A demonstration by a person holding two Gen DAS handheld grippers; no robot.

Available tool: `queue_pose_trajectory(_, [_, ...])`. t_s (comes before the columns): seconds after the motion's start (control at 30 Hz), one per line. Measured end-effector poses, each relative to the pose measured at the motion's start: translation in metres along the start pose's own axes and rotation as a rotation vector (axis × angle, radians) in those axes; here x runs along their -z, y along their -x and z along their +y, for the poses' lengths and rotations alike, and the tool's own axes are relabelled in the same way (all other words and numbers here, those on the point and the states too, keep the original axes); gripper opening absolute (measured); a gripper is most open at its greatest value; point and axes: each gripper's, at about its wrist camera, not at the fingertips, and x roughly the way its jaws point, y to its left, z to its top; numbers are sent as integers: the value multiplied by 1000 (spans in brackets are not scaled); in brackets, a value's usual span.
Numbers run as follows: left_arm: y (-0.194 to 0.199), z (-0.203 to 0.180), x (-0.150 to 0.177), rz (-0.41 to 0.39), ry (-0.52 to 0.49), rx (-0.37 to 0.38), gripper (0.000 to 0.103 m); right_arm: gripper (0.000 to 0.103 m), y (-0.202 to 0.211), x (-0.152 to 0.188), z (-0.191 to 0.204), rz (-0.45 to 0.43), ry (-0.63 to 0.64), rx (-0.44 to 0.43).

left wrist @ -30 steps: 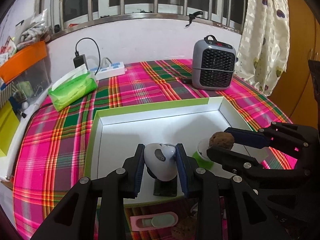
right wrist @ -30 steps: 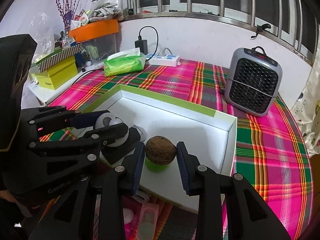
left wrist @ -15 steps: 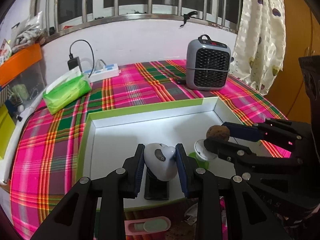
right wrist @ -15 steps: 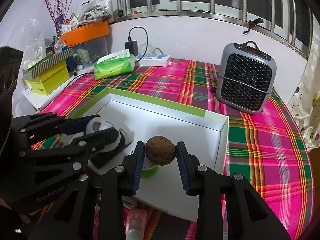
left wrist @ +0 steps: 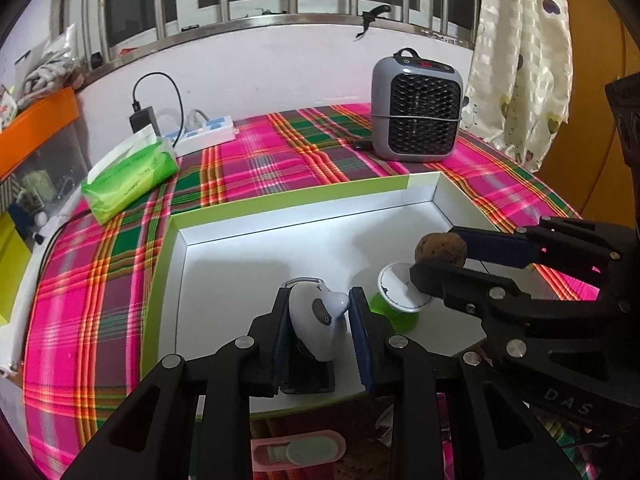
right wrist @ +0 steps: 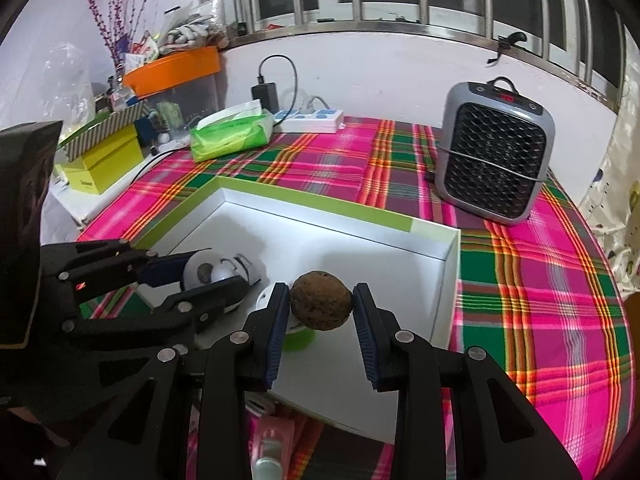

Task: Organize objects
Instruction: 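Carry the panda gadget and walnut into the green box and release both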

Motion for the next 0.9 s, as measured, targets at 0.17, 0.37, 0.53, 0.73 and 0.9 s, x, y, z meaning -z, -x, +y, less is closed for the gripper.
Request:
queue_pose_trajectory(0.17, [4,2,1,-14,8,3,27,34,0,1,2,-2,14,-11])
queue_pose_trajectory(0.37, [9,5,2,-32,20,11,28,34,1,3,3,-1,20,-22])
queue_pose_trajectory(0.53, [12,7,4,-39,32,16,28,34,3,7,-2,11,-9,-30])
queue_pose_trajectory(0.73, [15,7,5,-44,29,22,28,34,7,12,-13,28,-59,-33])
queue_pose_trajectory(0.9, [16,7,5,-47,39,33,28,34,11,12,-13,22,-62,-28])
